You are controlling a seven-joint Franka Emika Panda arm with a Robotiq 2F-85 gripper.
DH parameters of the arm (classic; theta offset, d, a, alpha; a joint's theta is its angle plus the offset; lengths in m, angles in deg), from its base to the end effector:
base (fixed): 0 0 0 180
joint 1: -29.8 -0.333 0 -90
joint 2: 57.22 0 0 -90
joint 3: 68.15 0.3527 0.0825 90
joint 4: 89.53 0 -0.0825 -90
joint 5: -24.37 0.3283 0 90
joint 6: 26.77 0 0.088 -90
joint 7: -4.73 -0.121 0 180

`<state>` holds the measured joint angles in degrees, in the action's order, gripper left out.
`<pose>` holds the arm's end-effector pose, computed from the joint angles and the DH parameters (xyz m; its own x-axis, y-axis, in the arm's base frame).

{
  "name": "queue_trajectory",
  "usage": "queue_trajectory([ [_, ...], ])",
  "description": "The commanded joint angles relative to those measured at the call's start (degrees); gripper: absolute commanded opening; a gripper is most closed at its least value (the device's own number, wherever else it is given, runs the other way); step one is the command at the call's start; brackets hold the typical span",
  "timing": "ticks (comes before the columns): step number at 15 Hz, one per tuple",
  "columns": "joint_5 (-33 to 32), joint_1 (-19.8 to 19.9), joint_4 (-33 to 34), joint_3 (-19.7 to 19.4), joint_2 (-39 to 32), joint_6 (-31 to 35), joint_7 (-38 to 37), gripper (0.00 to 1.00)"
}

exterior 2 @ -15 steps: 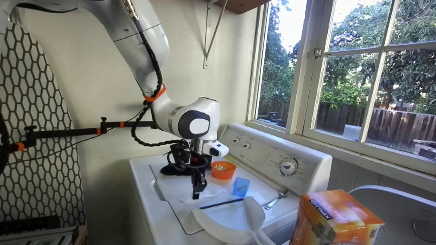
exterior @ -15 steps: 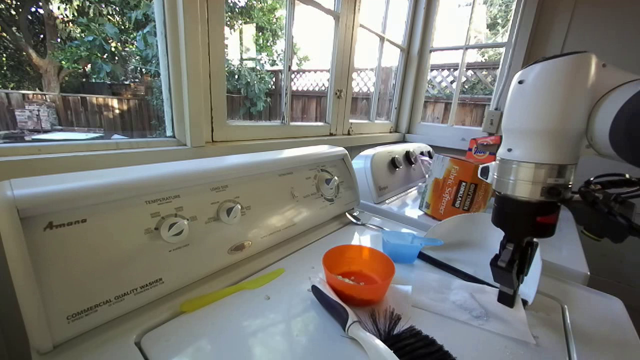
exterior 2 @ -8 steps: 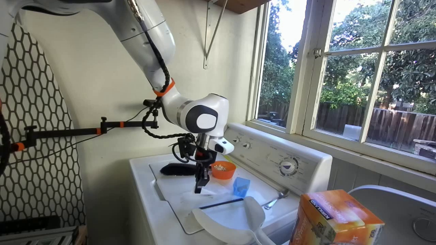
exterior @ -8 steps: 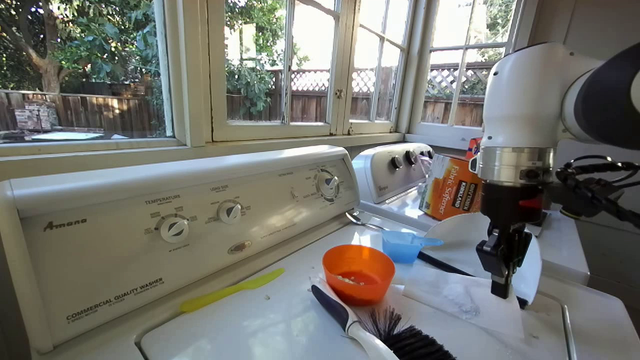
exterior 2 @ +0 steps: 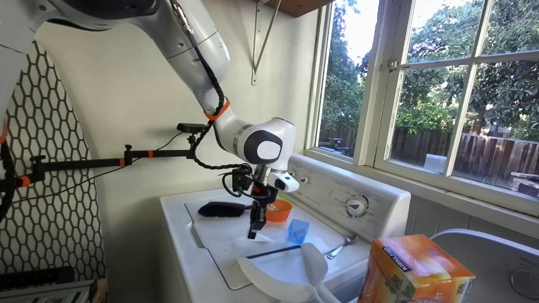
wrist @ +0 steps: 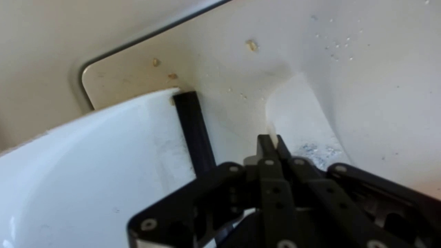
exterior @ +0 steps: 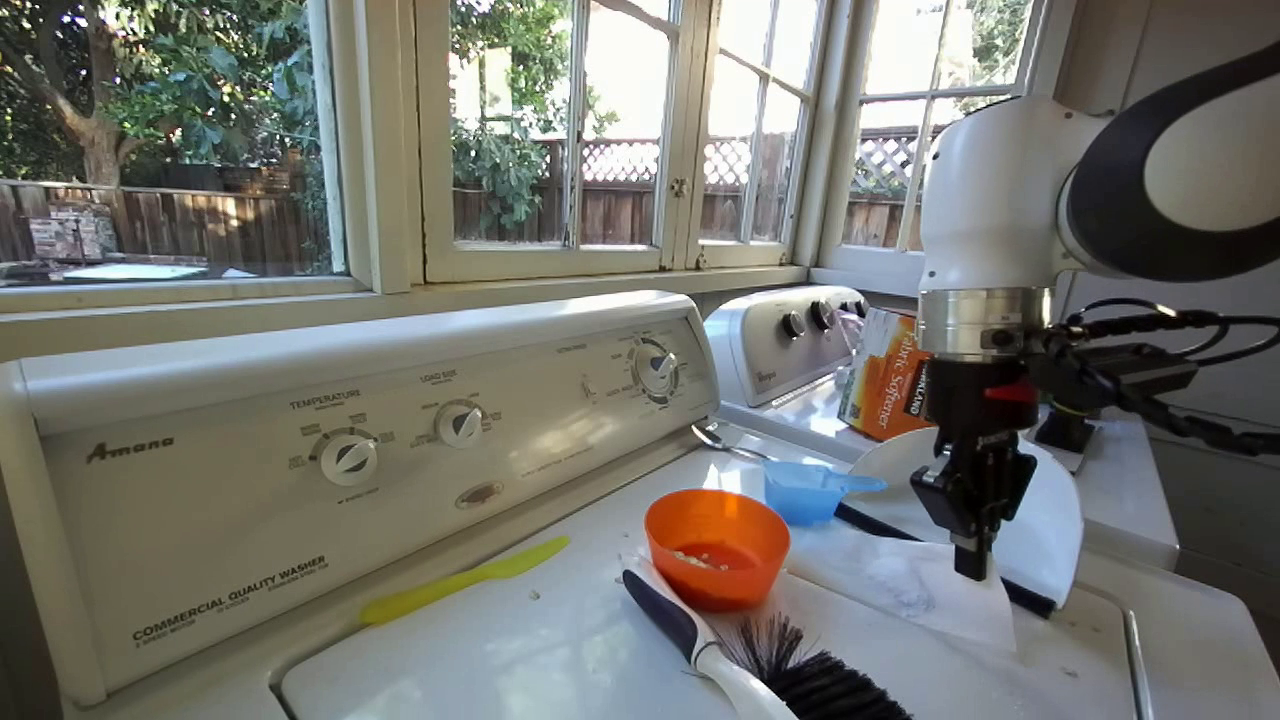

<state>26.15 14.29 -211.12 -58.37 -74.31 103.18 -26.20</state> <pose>0.4801 0.2243 0.3231 0.9788 -0.1232 -0.1638 -0.1222 -0.9924 0.0160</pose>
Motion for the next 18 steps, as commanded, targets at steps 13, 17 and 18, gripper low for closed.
queue_trajectory([
  [13,0.6,-1.9,9.5,-1.2,-6.3,0.1,-4.1,0.00],
  [17,0.2,-2.4,10.6,-1.4,-6.6,-0.5,-4.8,0.00],
  [18,-0.2,-2.6,10.8,-1.6,-6.5,-1.1,-5.0,0.00],
])
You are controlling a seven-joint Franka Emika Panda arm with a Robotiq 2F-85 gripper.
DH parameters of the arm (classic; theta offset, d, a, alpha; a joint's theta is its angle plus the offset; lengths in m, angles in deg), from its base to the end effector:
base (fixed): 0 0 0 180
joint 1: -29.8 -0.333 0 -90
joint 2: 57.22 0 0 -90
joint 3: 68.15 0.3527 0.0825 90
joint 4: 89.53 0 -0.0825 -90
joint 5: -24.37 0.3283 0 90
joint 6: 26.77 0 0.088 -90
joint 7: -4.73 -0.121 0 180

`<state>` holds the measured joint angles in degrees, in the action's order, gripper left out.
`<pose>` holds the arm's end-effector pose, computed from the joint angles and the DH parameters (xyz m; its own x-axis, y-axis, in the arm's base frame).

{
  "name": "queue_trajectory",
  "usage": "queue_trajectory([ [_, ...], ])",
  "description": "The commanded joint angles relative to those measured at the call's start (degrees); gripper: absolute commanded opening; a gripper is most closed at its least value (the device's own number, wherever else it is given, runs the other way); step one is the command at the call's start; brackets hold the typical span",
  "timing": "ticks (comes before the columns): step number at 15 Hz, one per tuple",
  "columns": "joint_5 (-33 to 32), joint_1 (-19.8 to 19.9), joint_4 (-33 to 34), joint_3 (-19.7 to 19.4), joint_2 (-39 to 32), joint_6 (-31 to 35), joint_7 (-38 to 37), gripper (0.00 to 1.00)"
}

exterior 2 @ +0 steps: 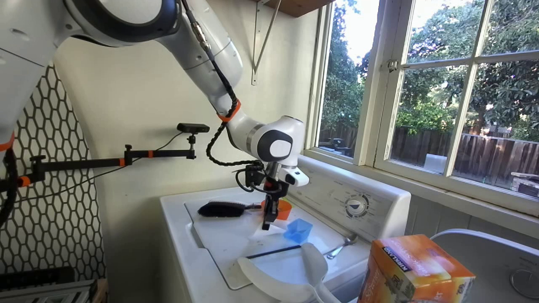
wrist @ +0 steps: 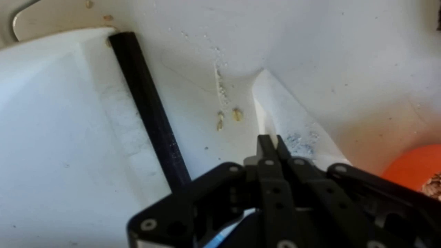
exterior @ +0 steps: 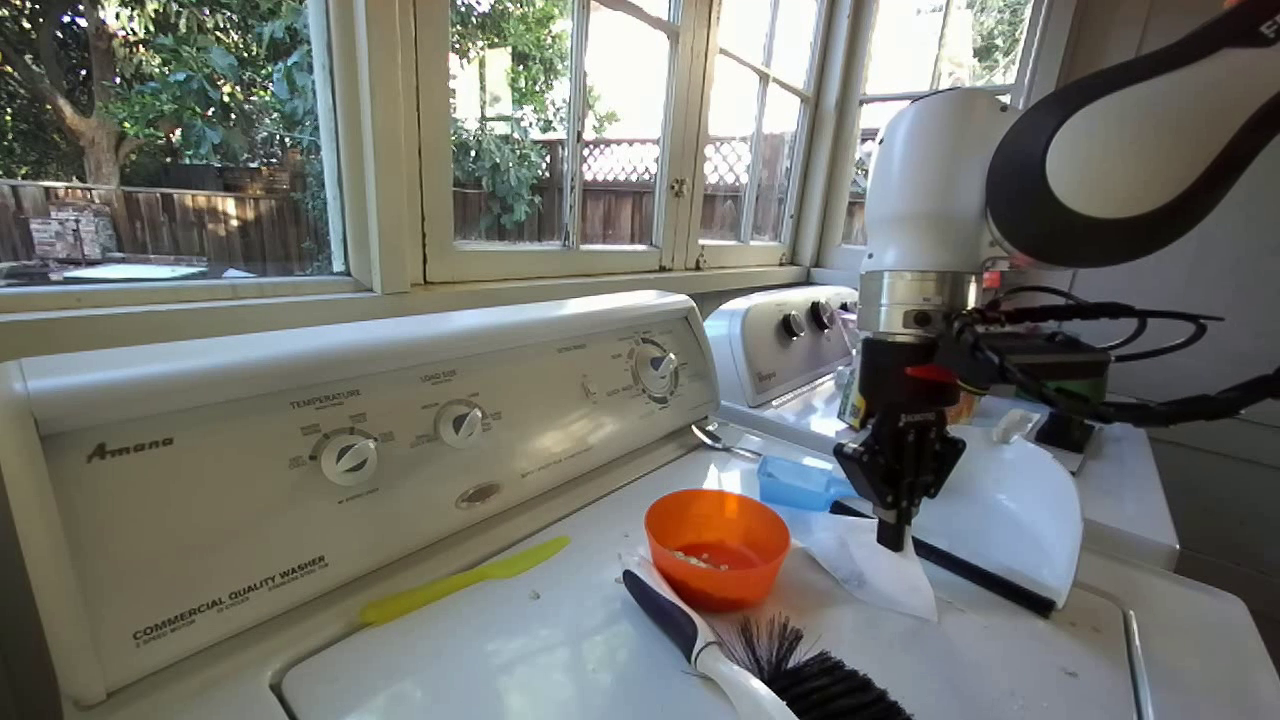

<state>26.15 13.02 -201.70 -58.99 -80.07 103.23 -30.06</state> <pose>0.5245 0.2488 0.3266 0.9764 -0.1817 -0.1170 -0.1853 -0.9825 -0.0208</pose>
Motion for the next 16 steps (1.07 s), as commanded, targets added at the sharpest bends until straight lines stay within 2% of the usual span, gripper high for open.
queue_trajectory([
  [1,-0.8,-1.7,1.5,-1.2,-0.6,-1.2,-1.6,0.00],
  [16,-2.9,-4.9,3.5,-3.0,-4.5,5.6,-5.0,0.00],
])
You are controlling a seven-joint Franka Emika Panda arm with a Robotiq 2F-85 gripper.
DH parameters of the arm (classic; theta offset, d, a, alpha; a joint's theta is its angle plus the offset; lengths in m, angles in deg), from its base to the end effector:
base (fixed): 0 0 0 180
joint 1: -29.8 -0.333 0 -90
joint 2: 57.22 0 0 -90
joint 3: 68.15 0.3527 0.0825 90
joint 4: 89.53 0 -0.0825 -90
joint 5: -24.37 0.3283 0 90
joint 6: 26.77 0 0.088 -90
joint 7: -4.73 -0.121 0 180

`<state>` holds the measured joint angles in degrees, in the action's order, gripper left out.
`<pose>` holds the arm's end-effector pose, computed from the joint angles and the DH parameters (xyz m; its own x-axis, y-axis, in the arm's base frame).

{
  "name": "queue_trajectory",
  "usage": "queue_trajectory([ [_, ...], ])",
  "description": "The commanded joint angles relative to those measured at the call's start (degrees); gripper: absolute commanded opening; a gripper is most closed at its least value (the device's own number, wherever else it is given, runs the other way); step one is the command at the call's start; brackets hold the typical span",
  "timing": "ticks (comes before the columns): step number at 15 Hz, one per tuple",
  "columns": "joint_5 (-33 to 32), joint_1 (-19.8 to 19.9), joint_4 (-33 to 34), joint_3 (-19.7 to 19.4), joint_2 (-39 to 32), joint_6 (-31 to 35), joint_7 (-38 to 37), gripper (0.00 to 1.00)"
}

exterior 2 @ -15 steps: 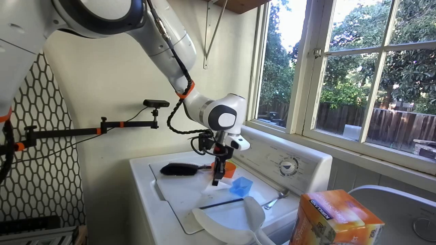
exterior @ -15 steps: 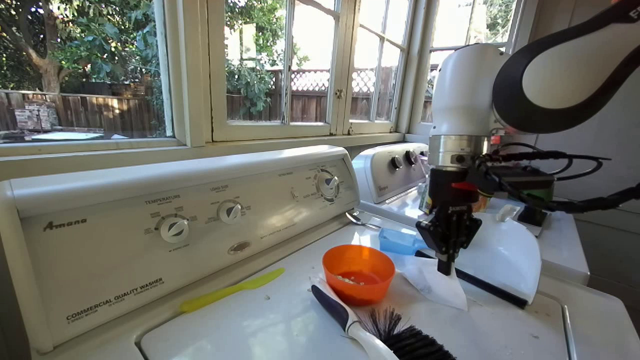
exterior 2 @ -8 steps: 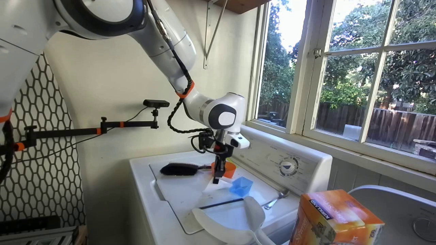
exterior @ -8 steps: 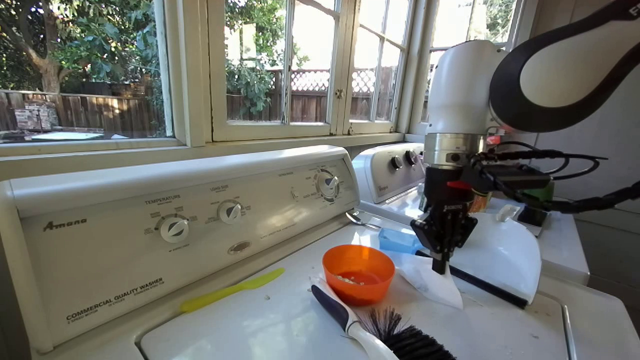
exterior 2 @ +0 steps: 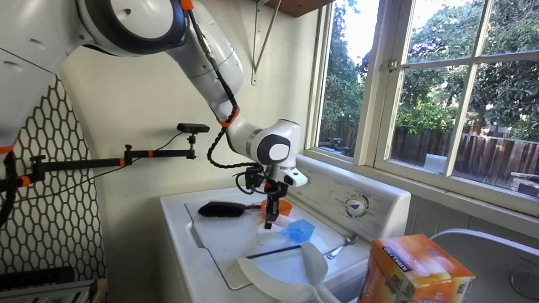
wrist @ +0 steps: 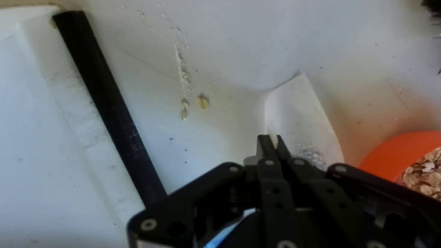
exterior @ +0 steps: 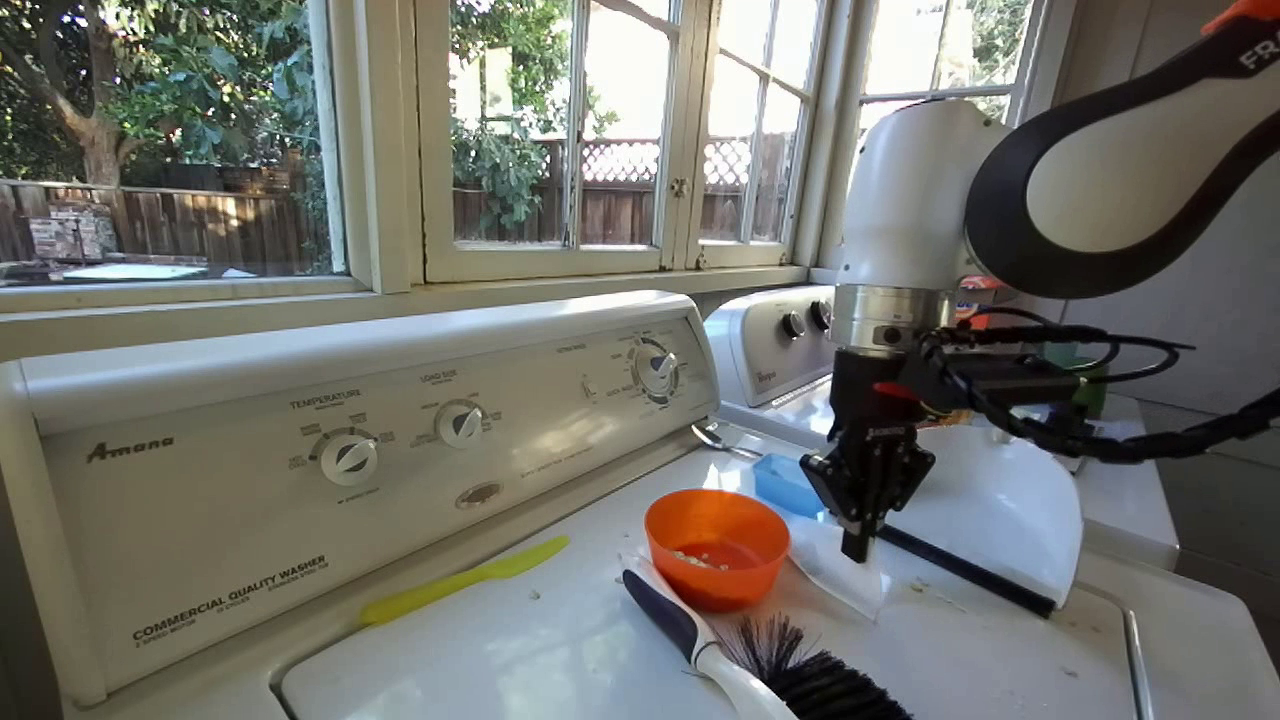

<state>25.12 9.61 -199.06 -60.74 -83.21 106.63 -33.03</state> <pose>0.5357 0.2728 0.3153 0.9784 -0.1957 -0.0673 -0.1981 -0.9797 -0.0310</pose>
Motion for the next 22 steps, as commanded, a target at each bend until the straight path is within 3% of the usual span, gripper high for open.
queue_trajectory([
  [1,-2.4,-1.9,0.9,-1.6,-1.4,2.9,-2.5,0.00],
  [9,-5.9,-3.2,1.1,-3.1,-1.3,7.4,-5.6,0.00],
  [22,-1.8,-1.9,-1.6,2.4,3.2,-3.3,1.7,0.00],
])
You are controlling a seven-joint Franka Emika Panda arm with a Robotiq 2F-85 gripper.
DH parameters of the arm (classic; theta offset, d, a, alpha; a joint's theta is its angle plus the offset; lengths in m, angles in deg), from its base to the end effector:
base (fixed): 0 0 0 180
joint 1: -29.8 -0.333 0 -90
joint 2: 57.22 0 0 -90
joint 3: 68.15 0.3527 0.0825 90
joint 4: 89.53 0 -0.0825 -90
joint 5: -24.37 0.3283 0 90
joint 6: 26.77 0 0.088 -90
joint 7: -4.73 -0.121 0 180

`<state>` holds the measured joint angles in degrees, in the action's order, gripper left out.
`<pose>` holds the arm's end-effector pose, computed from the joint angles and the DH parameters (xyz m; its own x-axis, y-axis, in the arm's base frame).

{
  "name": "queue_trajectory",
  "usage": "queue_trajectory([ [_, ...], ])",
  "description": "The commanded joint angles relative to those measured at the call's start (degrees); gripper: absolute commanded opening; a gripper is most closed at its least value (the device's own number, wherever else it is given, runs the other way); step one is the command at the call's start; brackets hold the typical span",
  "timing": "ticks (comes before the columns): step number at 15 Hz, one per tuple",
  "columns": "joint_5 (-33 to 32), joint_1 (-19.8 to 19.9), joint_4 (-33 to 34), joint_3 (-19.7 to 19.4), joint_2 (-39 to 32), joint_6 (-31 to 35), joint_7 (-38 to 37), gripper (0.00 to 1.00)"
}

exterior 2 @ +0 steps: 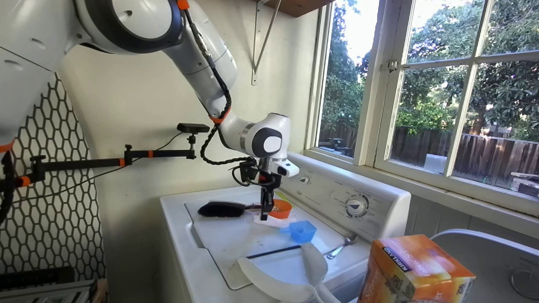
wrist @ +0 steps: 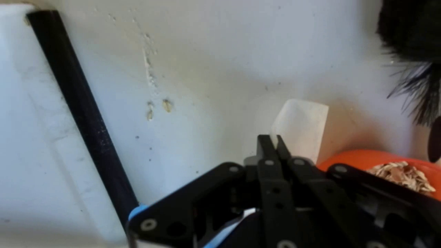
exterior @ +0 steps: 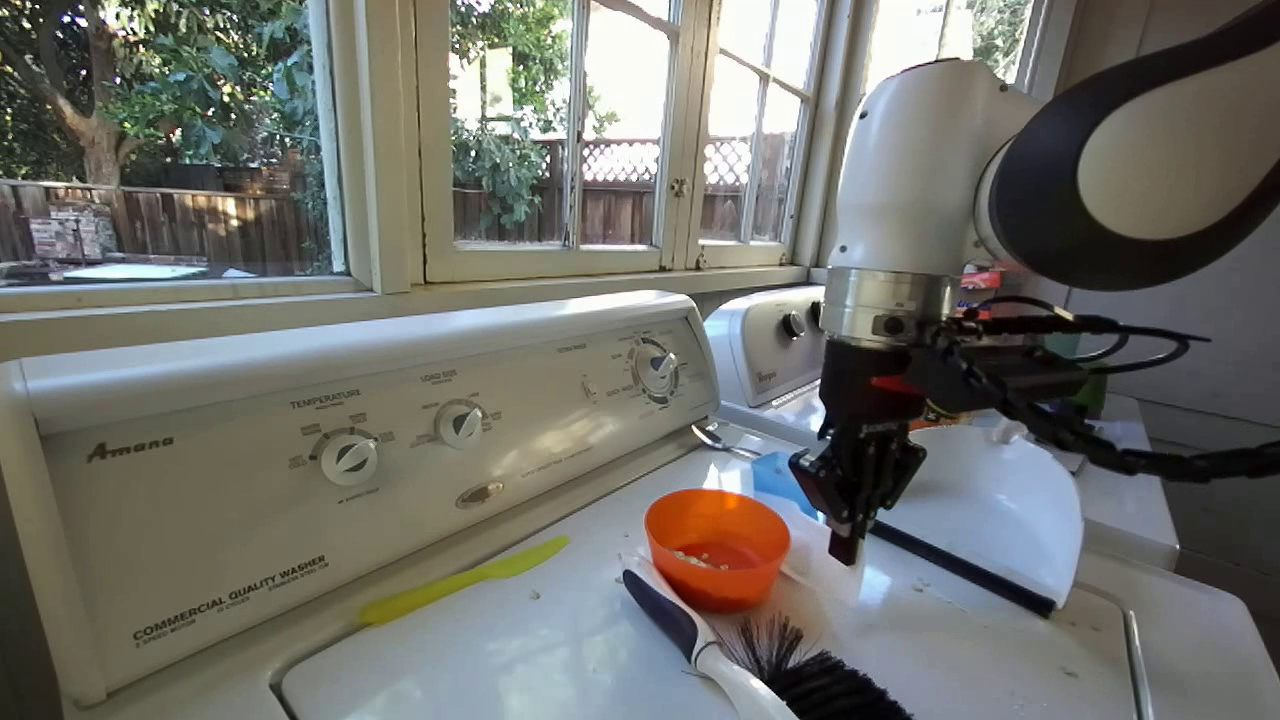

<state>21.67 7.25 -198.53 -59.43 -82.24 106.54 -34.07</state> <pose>0.5211 0.3052 0.3294 0.9934 -0.1123 -0.0239 -0.1128 -0.9934 -0.0194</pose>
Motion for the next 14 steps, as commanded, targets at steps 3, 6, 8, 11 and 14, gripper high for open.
queue_trajectory([
  [3,3.7,0.9,-3.3,2.3,3.0,-6.3,5.6,0.00],
  [6,5.7,1.3,-3.9,3.3,3.8,-10.8,9.2,0.00],
  [8,6.8,1.5,-4.1,3.6,4.0,-13.5,11.1,0.00],
  [11,7.7,1.9,-3.9,3.8,4.4,-16.8,13.4,0.00],
  [14,6.9,1.8,-3.5,3.4,4.5,-18.3,13.5,0.00],
])
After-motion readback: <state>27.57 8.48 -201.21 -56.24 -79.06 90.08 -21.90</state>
